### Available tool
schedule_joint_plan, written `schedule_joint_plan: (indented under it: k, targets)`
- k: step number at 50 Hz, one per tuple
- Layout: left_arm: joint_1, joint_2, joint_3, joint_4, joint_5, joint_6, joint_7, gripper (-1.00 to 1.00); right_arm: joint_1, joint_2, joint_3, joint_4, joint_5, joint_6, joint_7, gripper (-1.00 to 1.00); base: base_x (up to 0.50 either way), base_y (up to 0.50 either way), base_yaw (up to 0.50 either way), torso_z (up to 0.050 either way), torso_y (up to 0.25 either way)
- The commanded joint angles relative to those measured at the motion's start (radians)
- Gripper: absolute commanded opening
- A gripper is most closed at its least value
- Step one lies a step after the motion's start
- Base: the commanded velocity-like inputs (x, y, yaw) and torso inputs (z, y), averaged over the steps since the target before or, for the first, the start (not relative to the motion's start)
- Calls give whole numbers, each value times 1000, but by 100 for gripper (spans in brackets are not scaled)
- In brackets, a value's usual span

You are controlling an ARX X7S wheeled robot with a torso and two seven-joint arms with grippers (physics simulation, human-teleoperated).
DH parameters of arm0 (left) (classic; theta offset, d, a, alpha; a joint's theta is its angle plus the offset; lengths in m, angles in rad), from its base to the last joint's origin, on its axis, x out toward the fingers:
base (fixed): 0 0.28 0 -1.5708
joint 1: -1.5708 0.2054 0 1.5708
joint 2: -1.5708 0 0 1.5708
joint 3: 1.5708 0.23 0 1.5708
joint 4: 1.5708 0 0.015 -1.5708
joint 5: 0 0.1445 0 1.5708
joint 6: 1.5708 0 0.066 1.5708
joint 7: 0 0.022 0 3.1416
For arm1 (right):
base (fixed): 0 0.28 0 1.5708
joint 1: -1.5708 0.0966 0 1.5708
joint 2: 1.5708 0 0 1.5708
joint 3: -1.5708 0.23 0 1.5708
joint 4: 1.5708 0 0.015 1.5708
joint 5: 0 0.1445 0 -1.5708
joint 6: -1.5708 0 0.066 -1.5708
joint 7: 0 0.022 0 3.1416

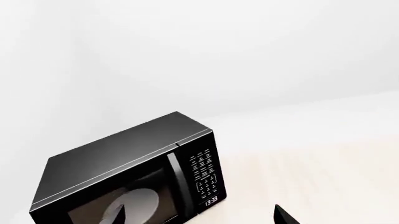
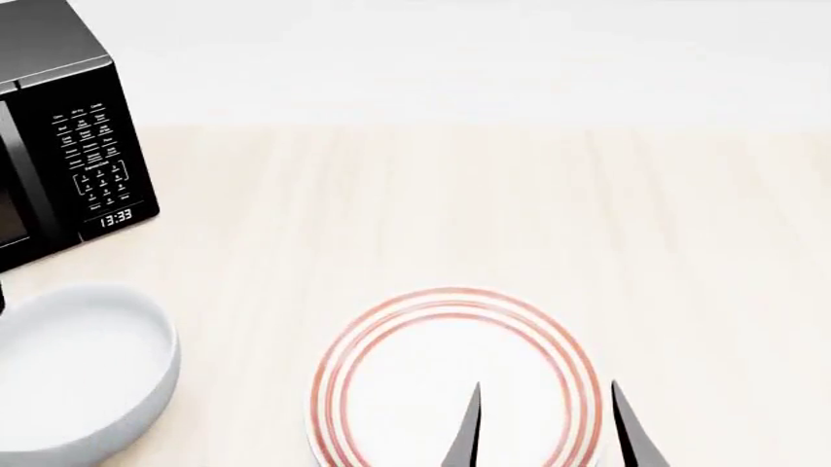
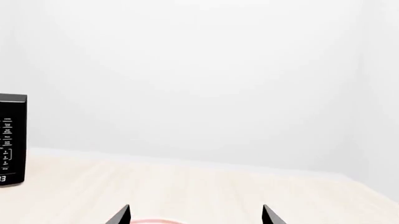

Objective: Pick up the white bowl and put it on the plate.

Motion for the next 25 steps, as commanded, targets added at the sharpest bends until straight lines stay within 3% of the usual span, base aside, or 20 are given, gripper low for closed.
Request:
schedule_joint_plan:
  k: [1,9,18,25]
  targets:
    - [-215,25,-211,-291,59,-68,143,100,-4,-10,19,-17,-1,5,-22,100,0,0,0,0,0]
    - [-292,6,-346,-478,-39,-61,50,100,-3,-6,10,-18,0,8,-19,100,0,0,0,0,0]
    - [-306,18,-496,-584,-175,14,-132,100,-1,-1,3,-7,1,3,-13,100,0,0,0,0,0]
    - [-293,21,-533,-610,-230,42,-206,100,1,3,0,-7,6,2,-10,100,0,0,0,0,0]
